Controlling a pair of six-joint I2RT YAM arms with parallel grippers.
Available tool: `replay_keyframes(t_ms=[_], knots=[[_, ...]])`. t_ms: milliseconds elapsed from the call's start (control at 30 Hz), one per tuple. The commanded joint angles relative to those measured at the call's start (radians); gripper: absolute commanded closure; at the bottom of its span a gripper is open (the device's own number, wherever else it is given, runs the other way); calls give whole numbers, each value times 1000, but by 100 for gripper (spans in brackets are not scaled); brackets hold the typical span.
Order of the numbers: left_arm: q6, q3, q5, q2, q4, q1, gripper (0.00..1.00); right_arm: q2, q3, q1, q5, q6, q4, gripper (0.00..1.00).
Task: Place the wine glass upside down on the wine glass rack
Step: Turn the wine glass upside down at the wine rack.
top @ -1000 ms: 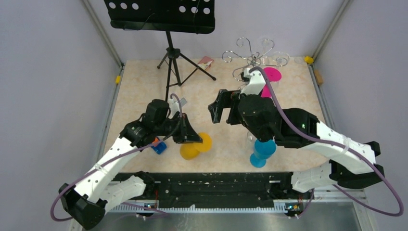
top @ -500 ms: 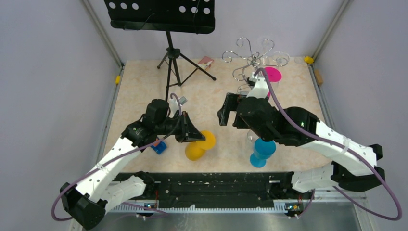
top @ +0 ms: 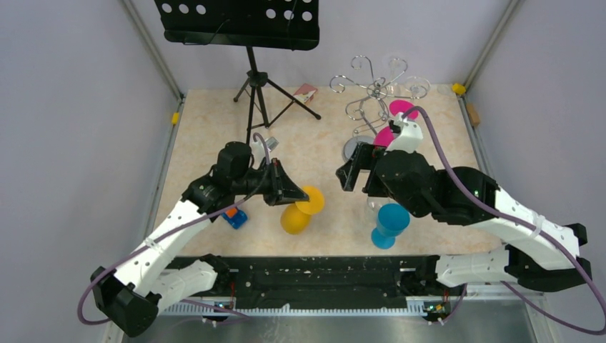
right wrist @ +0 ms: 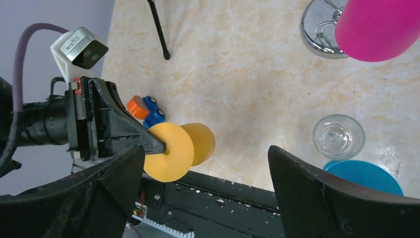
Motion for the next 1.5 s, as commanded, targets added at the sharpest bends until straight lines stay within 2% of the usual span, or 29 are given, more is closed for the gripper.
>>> replay_keyframes(t_ms=[0, 600, 1467], knots=[[-50, 42, 21, 28, 90, -1, 100, -39, -11, -5, 6, 4, 37, 3], [-112, 136, 7, 158, 205, -77, 100, -82, -67, -5, 36, 5, 56, 3], [-110, 195, 1, 200, 246, -78, 100, -67, -80, -4, 42, -2, 60, 3]])
